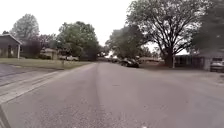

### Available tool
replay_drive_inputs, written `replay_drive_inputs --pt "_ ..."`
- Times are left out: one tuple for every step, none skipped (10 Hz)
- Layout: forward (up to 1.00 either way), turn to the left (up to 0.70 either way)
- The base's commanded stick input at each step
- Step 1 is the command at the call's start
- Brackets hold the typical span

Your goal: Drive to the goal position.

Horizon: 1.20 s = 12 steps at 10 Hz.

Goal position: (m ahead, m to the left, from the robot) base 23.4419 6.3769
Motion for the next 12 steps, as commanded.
replay_drive_inputs --pt "0.7 0.0" --pt "0.7 0.0" --pt "0.7 0.0" --pt "0.7 0.0" --pt "0.7 0.0" --pt "0.7 0.0" --pt "0.7 0.0" --pt "0.7 0.0" --pt "0.7 0.0" --pt "0.7 0.0" --pt "0.7 0.0" --pt "0.7 0.0"
